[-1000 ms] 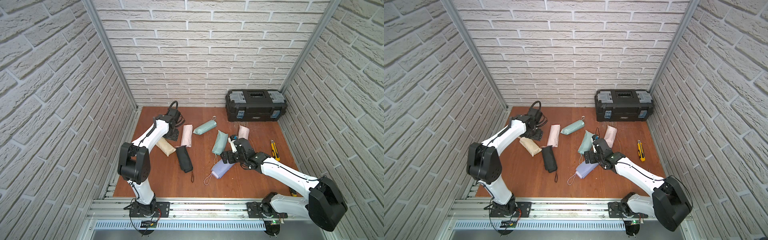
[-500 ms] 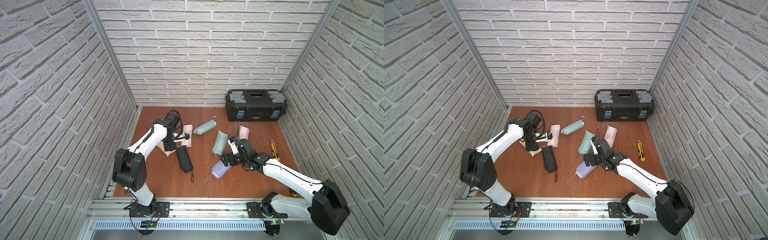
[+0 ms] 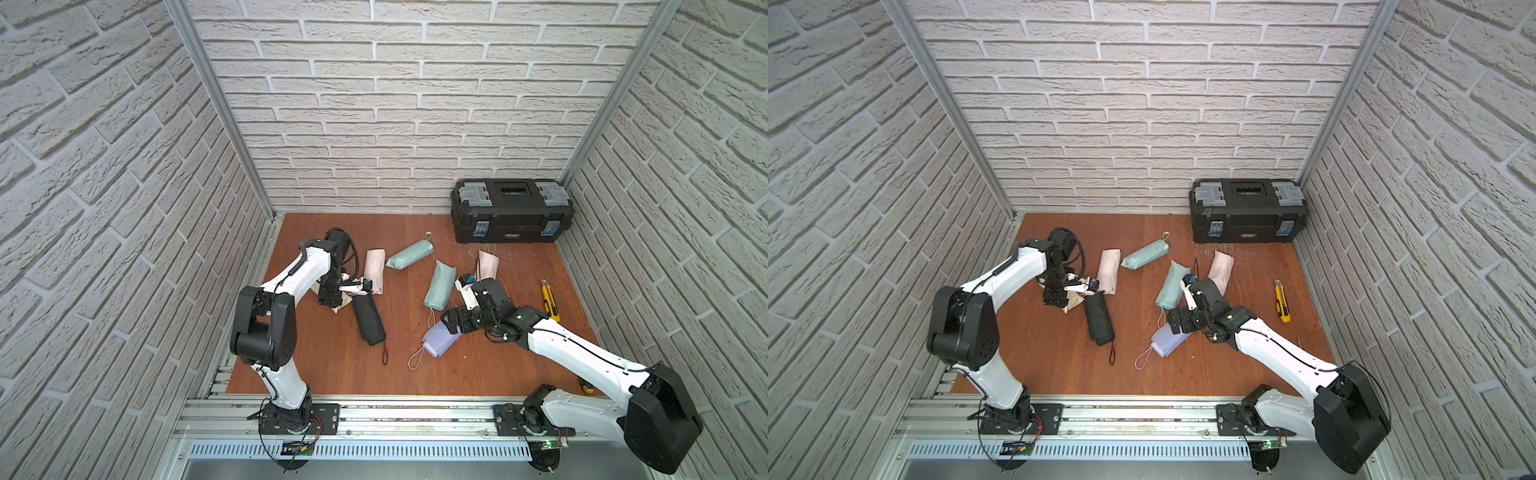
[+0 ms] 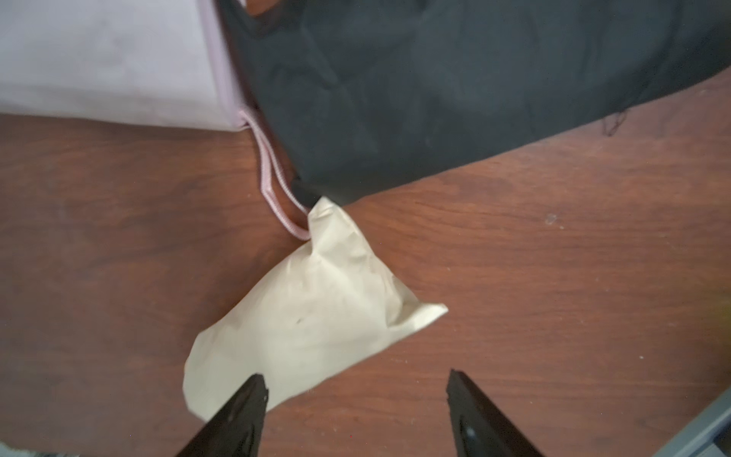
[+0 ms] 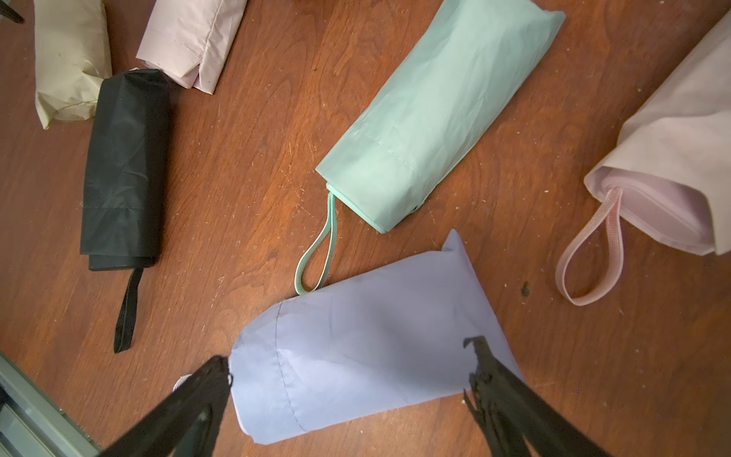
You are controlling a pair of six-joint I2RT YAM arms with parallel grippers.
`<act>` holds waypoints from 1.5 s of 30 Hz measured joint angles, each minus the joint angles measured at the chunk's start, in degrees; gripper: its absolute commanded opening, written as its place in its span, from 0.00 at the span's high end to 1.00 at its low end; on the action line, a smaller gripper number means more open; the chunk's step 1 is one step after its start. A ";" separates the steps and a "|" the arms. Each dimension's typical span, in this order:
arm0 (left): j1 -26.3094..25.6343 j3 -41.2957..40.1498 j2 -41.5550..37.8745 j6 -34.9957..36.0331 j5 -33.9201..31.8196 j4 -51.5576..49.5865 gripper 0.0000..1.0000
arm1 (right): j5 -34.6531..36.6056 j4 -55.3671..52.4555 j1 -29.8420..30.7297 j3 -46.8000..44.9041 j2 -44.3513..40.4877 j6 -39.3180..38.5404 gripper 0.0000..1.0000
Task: Take umbrellas out of sleeves
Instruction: Adjust the umbrella at the center of the board.
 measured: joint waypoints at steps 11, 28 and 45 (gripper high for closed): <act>0.24 3.10 7.41 -0.79 -1.14 1.90 0.25 | 0.09 0.00 0.02 -1.51 -1.75 0.00 0.01; -1.01 22.97 21.22 -21.35 -6.80 2.71 0.31 | 1.99 1.29 0.04 -3.80 -2.12 0.17 0.01; 8.00 27.52 17.73 -48.30 -18.80 4.28 0.33 | 3.06 1.92 0.04 -4.81 -2.32 0.17 0.01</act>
